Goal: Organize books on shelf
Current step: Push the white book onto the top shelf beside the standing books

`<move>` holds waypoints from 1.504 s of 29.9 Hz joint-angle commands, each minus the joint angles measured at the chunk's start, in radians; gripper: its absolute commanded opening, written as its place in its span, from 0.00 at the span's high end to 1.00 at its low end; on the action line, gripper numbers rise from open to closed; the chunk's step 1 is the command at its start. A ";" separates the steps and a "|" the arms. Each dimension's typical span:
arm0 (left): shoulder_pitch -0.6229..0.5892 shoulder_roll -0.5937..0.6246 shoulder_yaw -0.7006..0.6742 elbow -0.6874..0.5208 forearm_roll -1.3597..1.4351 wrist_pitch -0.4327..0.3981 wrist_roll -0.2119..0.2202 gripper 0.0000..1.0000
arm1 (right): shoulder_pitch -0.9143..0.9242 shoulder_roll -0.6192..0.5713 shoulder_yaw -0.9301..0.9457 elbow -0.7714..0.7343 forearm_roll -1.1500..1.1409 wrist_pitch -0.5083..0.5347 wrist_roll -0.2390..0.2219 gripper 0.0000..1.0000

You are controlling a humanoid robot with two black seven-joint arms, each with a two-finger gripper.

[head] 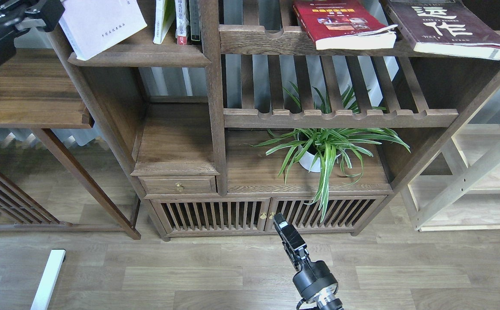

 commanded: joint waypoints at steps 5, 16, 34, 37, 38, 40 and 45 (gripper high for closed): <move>-0.021 0.007 0.031 -0.009 0.011 0.079 -0.001 0.98 | -0.007 0.000 -0.020 0.000 0.000 0.000 0.000 0.44; -0.116 -0.029 0.127 0.027 0.064 0.210 -0.010 0.97 | -0.035 0.000 -0.020 0.020 -0.003 0.000 0.002 0.44; -0.211 -0.187 0.167 0.182 0.218 0.251 -0.058 0.97 | -0.078 0.000 -0.010 0.028 -0.001 0.000 0.002 0.44; -0.234 -0.191 0.189 0.216 0.218 0.249 -0.073 0.97 | -0.084 0.000 -0.012 0.026 -0.001 0.000 0.002 0.44; -0.242 -0.191 0.190 0.224 0.218 0.251 -0.076 0.97 | -0.086 0.000 -0.012 0.028 -0.001 0.000 0.002 0.44; -0.257 -0.200 0.200 0.245 0.218 0.249 -0.082 0.97 | -0.092 0.000 -0.010 0.026 -0.001 0.000 0.002 0.44; -0.320 -0.232 0.253 0.329 0.219 0.249 -0.133 0.97 | -0.110 0.000 -0.006 0.026 0.006 0.000 0.005 0.44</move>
